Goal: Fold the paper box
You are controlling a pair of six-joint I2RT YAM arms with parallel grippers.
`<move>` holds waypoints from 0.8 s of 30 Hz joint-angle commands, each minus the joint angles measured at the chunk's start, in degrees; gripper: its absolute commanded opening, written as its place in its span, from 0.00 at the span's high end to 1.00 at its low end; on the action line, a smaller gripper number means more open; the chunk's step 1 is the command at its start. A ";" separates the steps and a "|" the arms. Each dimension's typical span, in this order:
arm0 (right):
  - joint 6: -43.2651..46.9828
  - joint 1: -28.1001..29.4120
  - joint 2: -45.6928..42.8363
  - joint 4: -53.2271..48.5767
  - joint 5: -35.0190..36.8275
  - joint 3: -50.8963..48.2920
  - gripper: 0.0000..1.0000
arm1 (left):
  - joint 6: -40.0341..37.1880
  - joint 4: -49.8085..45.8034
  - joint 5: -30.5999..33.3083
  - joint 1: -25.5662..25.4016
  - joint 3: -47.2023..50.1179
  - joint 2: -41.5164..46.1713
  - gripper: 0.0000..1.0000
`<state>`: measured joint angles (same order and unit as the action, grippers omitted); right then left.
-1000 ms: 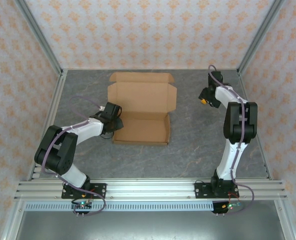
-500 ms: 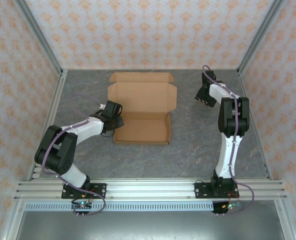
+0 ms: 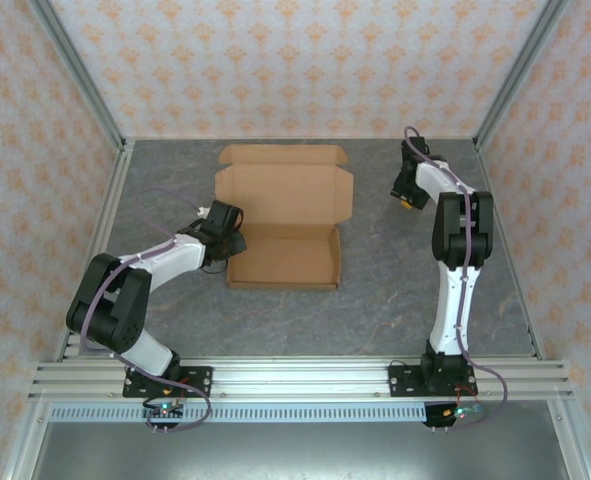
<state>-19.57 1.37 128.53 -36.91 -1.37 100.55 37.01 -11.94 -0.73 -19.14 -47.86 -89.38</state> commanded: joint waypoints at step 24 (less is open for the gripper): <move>1.09 4.60 -30.18 2.86 2.47 -21.44 0.68 | -4.91 -9.15 4.58 -0.47 -0.97 17.72 0.58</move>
<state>-19.29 3.11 107.70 -35.07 -0.54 82.28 33.58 -17.87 1.89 -19.14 -47.88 -74.94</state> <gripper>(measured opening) 0.329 0.418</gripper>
